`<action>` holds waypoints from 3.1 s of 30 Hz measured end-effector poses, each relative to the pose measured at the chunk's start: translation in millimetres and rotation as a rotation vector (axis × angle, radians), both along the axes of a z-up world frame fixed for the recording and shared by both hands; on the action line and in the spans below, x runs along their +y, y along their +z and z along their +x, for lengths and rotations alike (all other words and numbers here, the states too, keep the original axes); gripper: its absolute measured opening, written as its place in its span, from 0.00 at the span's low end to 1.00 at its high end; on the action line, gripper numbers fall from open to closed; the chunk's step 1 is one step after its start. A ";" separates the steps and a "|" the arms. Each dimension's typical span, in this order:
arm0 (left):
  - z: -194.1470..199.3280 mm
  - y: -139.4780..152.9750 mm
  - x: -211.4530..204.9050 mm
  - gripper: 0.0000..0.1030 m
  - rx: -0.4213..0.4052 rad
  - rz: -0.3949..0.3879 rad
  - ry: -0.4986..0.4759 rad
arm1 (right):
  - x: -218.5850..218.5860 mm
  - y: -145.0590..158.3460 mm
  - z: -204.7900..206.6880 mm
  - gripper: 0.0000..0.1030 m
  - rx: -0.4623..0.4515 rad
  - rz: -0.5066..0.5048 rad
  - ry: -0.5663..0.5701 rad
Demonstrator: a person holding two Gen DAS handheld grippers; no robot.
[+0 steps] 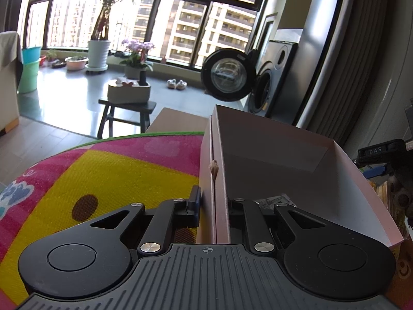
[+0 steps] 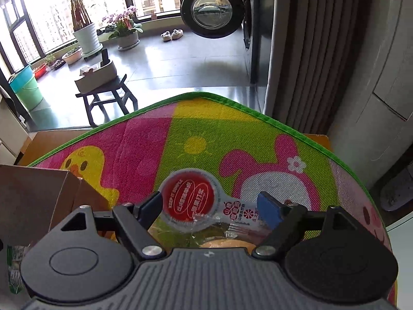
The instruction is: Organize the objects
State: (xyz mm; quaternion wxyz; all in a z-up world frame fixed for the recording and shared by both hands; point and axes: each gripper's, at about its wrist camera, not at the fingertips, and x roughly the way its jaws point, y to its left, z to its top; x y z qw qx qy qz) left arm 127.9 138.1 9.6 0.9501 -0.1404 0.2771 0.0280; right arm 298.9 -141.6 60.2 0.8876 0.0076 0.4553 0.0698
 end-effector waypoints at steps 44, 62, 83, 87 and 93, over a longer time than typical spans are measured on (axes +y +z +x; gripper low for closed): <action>-1.9 -1.0 3.7 0.16 -0.003 -0.040 -0.002 | 8.4 1.8 -7.3 0.59 0.054 -0.073 0.151; -2.0 -1.0 5.3 0.16 -0.004 -0.041 -0.002 | -4.4 85.6 -224.7 0.58 -0.072 0.106 0.109; -1.9 -0.9 5.1 0.16 -0.004 -0.041 -0.002 | 47.0 14.0 -392.0 0.76 -0.066 0.174 0.186; -1.7 -1.0 4.7 0.16 -0.004 -0.041 -0.002 | 68.6 17.8 -402.9 0.80 -0.164 -0.028 0.241; -1.6 -0.8 4.6 0.16 -0.004 -0.041 -0.002 | 65.0 -0.6 -382.1 0.80 -0.131 -0.018 0.169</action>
